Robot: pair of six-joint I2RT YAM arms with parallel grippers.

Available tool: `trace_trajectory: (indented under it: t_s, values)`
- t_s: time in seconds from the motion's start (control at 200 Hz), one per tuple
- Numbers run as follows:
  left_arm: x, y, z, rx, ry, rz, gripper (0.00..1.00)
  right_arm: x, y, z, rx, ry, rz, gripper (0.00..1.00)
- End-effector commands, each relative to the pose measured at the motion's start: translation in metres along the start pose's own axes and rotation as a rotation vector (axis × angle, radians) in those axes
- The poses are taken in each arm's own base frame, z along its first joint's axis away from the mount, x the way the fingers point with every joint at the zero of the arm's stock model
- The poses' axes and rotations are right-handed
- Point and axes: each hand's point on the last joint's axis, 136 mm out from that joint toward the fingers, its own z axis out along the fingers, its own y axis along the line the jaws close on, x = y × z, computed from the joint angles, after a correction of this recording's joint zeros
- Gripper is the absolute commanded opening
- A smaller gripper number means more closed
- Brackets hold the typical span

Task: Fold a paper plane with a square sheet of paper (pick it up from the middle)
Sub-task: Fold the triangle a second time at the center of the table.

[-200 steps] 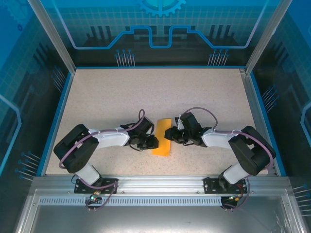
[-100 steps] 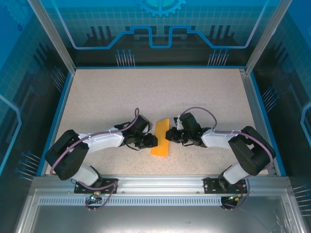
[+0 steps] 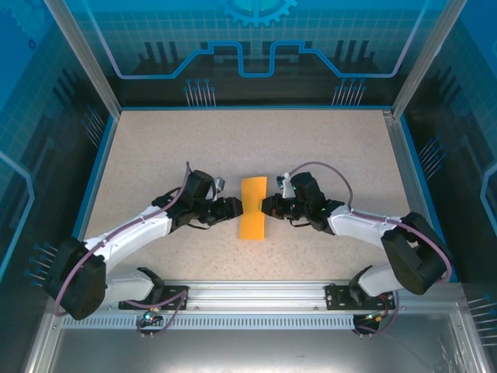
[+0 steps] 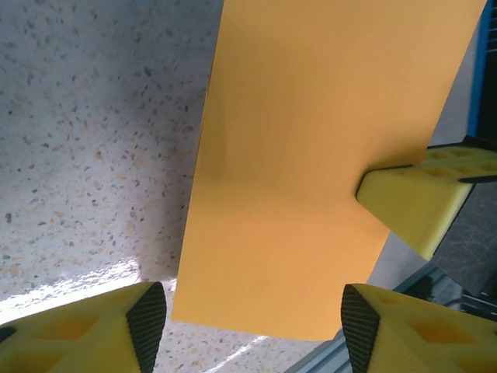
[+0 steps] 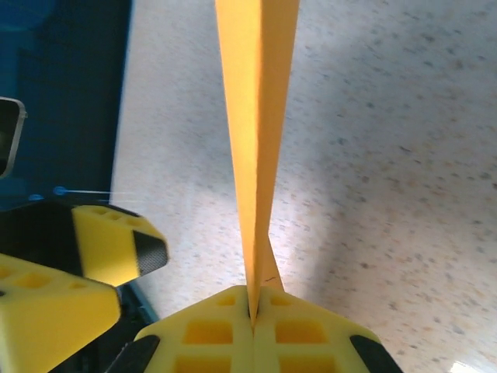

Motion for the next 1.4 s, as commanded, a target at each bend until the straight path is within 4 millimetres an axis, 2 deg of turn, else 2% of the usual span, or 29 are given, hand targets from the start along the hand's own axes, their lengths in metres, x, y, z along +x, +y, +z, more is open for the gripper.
trace_trajectory:
  t_s: [0.0,0.14,0.285,0.7,0.865,1.105,1.266,1.396]
  values:
    - [0.001,-0.014,-0.011,0.097,0.009,-0.023,0.67,-0.02,0.032,-0.01,-0.126,-0.044,0.003,0.02]
    - [-0.005,-0.021,-0.018,0.154,-0.018,-0.031,0.68,-0.031,0.047,-0.019,-0.203,-0.076,0.031,0.02]
    - [-0.008,-0.02,-0.02,0.178,-0.021,-0.048,0.69,-0.041,0.059,-0.026,-0.261,-0.098,0.044,0.01]
    - [-0.01,-0.035,-0.024,0.255,-0.009,-0.063,0.7,-0.05,0.069,-0.031,-0.31,-0.115,0.06,0.01]
    - [-0.009,-0.032,-0.022,0.245,-0.001,-0.064,0.69,-0.05,0.069,-0.032,-0.316,-0.117,0.064,0.01]
    - [-0.009,-0.042,-0.03,0.278,-0.002,-0.056,0.69,-0.049,0.065,-0.03,-0.302,-0.114,0.066,0.01]
    - [-0.01,-0.055,-0.04,0.313,-0.003,-0.044,0.69,-0.045,0.055,-0.027,-0.248,-0.099,0.049,0.01]
    - [-0.01,-0.057,-0.047,0.312,-0.011,-0.033,0.68,-0.045,0.049,-0.027,-0.242,-0.104,0.06,0.01]
